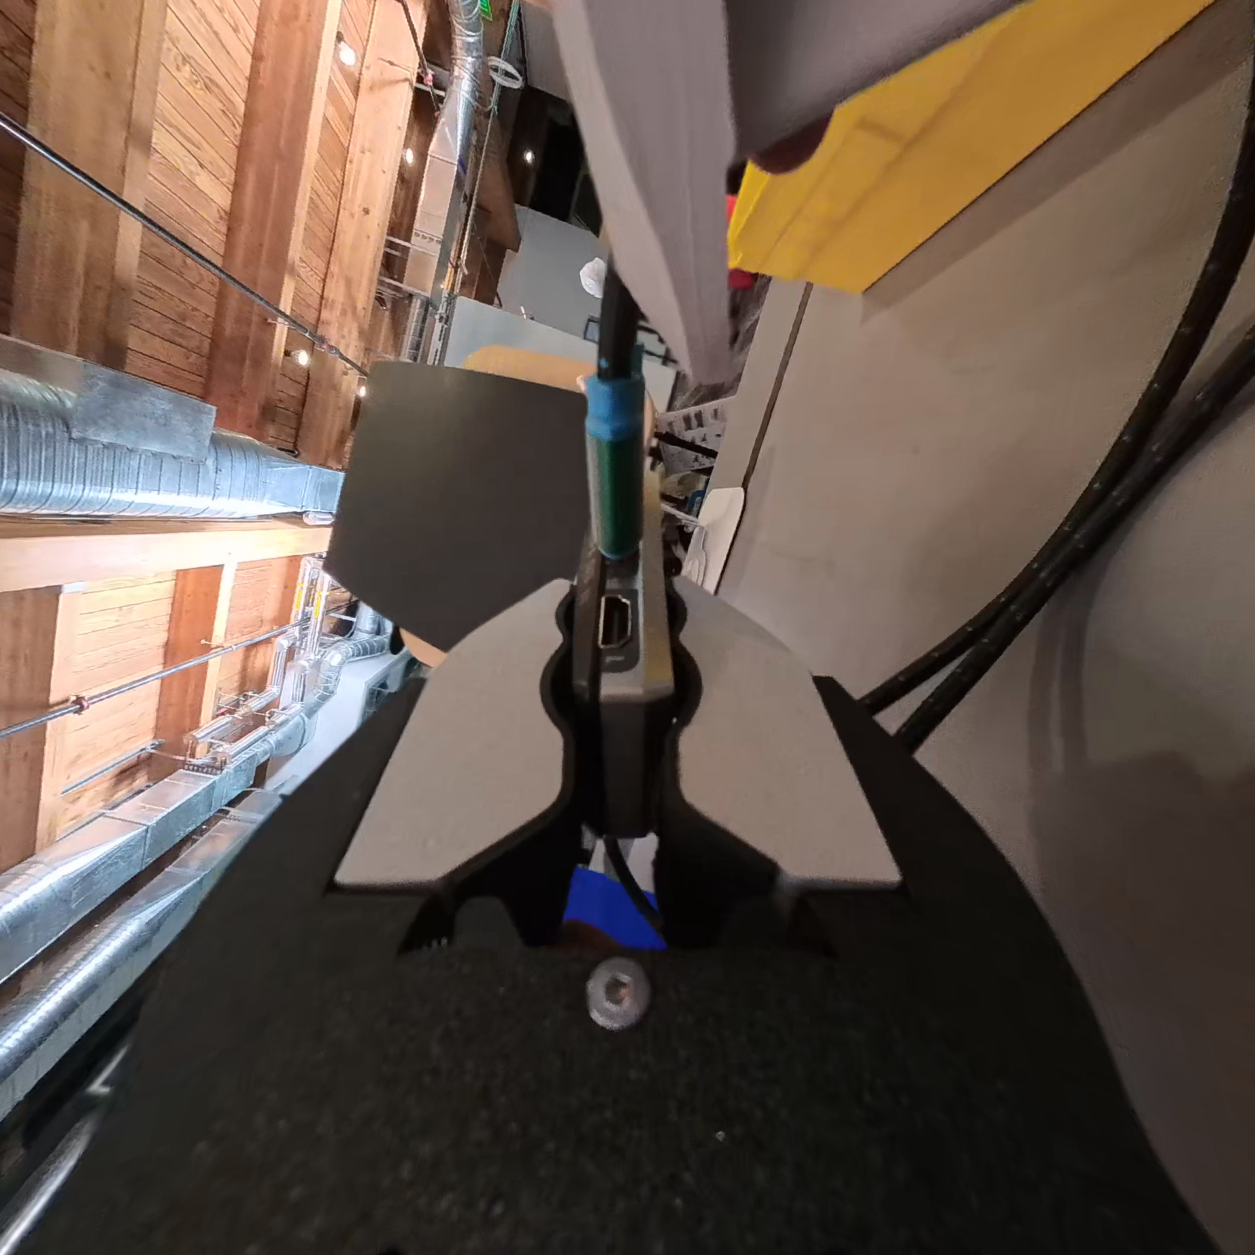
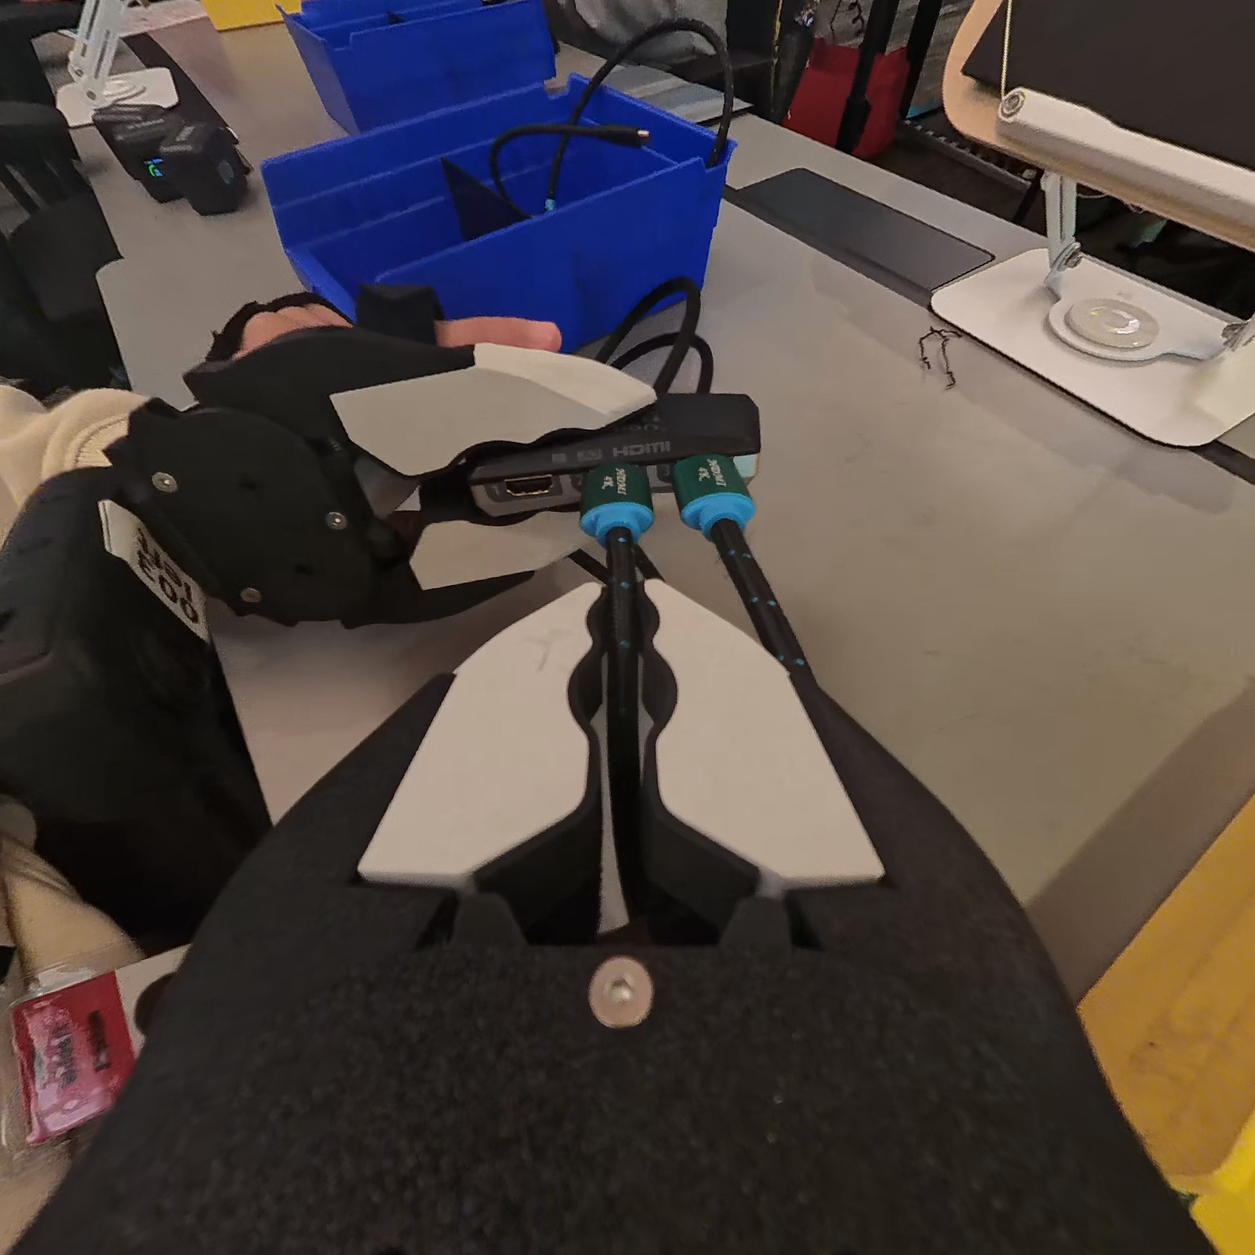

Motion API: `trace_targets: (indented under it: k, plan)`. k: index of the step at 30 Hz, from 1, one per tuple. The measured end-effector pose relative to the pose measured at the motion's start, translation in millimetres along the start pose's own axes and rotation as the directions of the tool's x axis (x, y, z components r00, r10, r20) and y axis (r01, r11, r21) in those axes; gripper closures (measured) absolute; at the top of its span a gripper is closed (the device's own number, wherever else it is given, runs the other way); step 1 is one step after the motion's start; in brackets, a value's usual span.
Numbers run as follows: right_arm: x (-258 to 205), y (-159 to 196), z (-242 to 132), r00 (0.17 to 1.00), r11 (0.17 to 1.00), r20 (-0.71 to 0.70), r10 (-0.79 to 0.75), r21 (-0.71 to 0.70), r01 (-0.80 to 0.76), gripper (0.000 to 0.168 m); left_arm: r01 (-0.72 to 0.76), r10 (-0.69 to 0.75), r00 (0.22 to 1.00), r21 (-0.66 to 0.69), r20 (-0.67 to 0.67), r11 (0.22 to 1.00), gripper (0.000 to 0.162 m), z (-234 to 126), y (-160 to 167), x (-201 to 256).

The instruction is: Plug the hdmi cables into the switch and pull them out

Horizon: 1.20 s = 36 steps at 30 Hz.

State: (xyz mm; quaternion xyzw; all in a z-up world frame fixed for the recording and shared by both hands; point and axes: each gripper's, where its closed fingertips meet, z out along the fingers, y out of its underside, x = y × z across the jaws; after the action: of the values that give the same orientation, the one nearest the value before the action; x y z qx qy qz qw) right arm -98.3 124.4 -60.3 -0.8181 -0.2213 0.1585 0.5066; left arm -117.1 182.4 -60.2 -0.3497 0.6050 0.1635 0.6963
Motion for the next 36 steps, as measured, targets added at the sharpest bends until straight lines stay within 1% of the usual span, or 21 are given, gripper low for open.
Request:
trace_targets:
  k: [2, 4, 8, 11, 13, 17, 18, 21, 26, 31, 36]
  plan:
    - [3, -4, -4, 1.0, 1.0, -0.025, -0.01, 0.027, 0.011, 0.158, -0.009, 0.009, 1.0, -0.02, -0.005, 1.0, 0.139, 2, 4, 2]
    - [-4, -11, -15, 0.999, 0.998, -0.016, -0.037, 0.058, 0.038, 0.148, -0.003, 0.003, 1.0, -0.025, 0.001, 1.0, 0.139, 2, 9, 0]
    - [-16, -22, -36, 0.987, 0.983, -0.054, -0.152, 0.093, 0.157, 0.144, 0.0, 0.0, 1.0, -0.027, 0.013, 1.0, 0.139, 0, 15, -3]
    - [-20, -23, -34, 0.974, 0.974, -0.083, -0.21, 0.067, 0.216, 0.143, -0.017, 0.018, 1.0, -0.013, 0.022, 1.0, 0.14, -4, 13, -1]
    - [-18, -19, -24, 0.969, 0.973, -0.097, -0.228, 0.013, 0.23, 0.144, -0.029, 0.03, 0.999, -0.009, 0.025, 1.0, 0.14, -6, 12, -1]
    - [-14, -11, -4, 0.967, 0.974, -0.128, -0.222, -0.083, 0.212, 0.143, -0.058, 0.058, 0.997, 0.003, 0.045, 0.998, 0.14, -10, 7, -2]
    - [-15, -11, 0, 0.967, 0.973, -0.131, -0.219, -0.096, 0.208, 0.147, -0.064, 0.064, 0.997, 0.003, 0.048, 0.998, 0.139, -11, 7, -1]
    - [-17, -14, 7, 0.97, 0.979, -0.146, -0.194, -0.097, 0.181, 0.149, -0.061, 0.061, 0.996, -0.002, 0.059, 0.998, 0.14, -12, 6, -3]
    - [-12, -12, 13, 0.962, 0.982, -0.218, -0.167, -0.122, 0.143, 0.146, -0.043, 0.044, 0.997, -0.013, 0.062, 0.999, 0.14, -13, 6, -5]
    - [-15, -12, 17, 0.974, 0.993, -0.199, -0.105, -0.08, 0.091, 0.148, -0.05, 0.05, 0.997, -0.005, 0.06, 0.999, 0.14, -15, 6, -5]
    - [-14, -13, 17, 0.974, 0.994, -0.198, -0.107, -0.04, 0.101, 0.149, -0.06, 0.06, 0.997, 0.0, 0.042, 0.998, 0.14, -14, 7, -7]
